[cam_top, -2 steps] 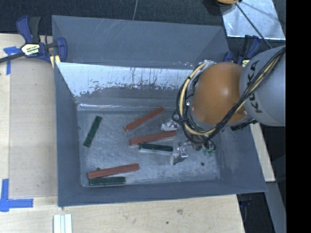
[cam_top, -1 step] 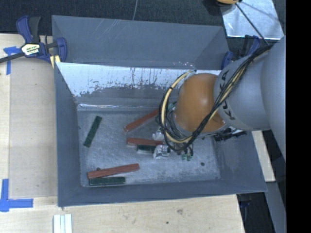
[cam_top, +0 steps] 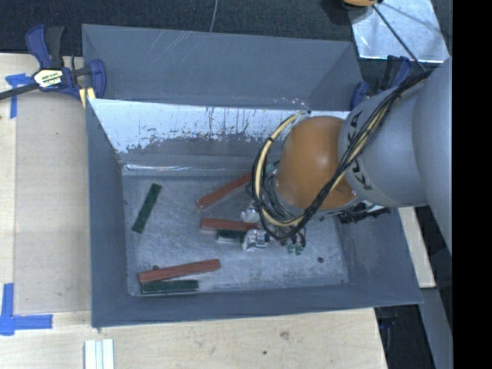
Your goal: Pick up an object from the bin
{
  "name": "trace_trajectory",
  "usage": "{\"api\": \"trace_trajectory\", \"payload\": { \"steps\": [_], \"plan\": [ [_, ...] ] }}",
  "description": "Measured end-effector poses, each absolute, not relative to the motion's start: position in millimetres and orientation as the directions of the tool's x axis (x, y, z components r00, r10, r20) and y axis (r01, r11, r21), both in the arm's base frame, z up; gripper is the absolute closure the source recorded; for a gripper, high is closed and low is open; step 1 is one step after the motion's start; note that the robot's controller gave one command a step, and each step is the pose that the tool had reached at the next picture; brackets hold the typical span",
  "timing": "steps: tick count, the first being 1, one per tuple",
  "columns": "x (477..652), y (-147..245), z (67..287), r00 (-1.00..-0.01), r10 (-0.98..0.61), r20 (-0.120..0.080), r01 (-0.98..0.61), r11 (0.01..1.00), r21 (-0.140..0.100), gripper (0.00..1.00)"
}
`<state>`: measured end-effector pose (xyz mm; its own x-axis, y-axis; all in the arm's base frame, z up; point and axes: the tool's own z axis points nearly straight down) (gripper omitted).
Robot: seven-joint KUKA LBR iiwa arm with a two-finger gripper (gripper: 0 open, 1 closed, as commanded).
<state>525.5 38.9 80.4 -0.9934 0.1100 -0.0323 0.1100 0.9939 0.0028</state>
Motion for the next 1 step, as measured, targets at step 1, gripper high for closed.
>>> {"api": "trace_trajectory", "payload": {
  "steps": [1],
  "plan": [
    [509.0, 4.9, 267.0, -0.985, 0.175, -0.006, 0.175, 0.985, 0.001, 1.00]
  ]
}}
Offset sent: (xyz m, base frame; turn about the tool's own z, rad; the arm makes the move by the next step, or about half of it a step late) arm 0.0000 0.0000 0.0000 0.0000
